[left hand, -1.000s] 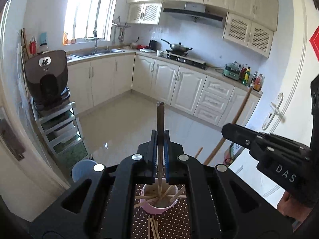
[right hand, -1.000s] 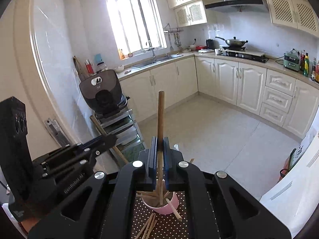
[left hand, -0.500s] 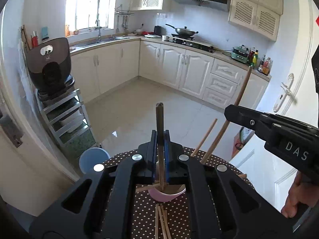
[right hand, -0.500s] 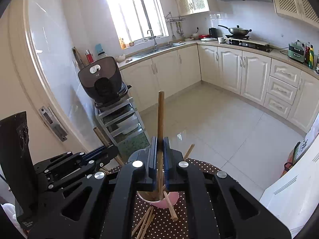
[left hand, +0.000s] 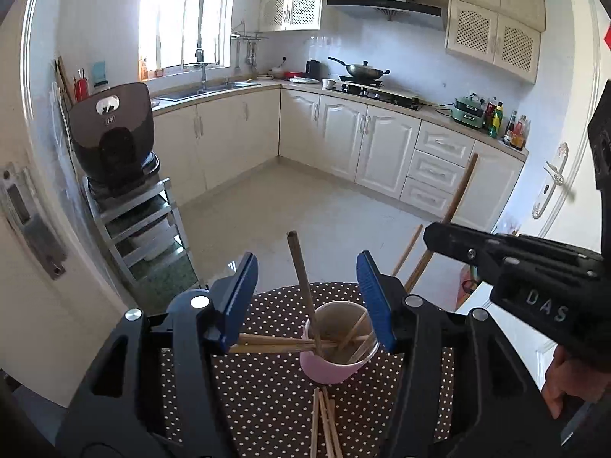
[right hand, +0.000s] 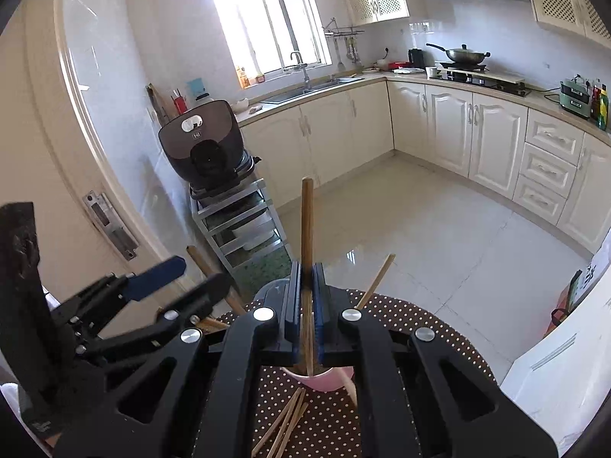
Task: Organize utensils
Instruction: 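Open both grippers above the pink cup and pull back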
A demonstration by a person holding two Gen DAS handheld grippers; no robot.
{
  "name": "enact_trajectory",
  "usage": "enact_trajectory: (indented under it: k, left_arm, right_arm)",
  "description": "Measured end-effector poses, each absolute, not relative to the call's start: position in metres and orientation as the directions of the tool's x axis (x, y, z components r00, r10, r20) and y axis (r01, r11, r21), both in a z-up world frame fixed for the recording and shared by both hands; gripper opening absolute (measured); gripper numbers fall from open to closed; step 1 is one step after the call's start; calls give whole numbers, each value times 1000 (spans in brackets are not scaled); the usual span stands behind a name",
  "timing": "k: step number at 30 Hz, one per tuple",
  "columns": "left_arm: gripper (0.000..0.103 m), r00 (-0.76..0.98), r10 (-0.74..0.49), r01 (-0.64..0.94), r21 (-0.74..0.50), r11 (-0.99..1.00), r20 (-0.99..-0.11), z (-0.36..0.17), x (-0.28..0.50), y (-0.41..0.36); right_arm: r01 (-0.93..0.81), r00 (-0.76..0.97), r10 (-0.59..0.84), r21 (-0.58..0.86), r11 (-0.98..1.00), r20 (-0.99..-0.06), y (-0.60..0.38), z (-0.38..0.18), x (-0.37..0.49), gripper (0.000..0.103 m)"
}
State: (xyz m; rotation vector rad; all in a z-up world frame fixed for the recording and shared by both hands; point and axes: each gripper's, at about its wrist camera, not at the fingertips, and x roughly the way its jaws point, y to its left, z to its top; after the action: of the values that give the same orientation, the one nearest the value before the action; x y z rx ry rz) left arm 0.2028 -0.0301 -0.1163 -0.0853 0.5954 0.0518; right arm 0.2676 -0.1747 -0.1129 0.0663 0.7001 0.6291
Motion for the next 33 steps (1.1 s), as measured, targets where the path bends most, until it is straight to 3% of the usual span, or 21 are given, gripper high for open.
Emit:
enact_trajectory:
  k: [3,7,11,16,22,33]
  left_arm:
    - [54,840,34,-82,-65,995,-541,-110,195,-27]
    - [66,858,58,-98,-51,994,-510,-101,185,-25]
    - [71,873,72,-109,-48,993,-483,-91,174,-20]
    - [75,889,83,-121,-56,991,-451,-80,156,-13]
    - [78,901,76,-111,-57,992,-426,-70,136,-7]
    - [84,909,27,-49,-41,998,-417,-71,96,-2]
  right_arm:
    - [-512,586,565,274,814,-580,-176,-114,265,6]
    - [-503,596,566,286,816,-569,-177,-112,259,8]
    - [-494,610,561,286,821,-560,-177,-107,250,10]
    - [-482,643,549,275,832,-534,-178,-97,232,31]
    - [-466,678,529,257,846,-510,-181,-85,209,41]
    - [-430,716,476,215,877,-510,-181,-77,157,46]
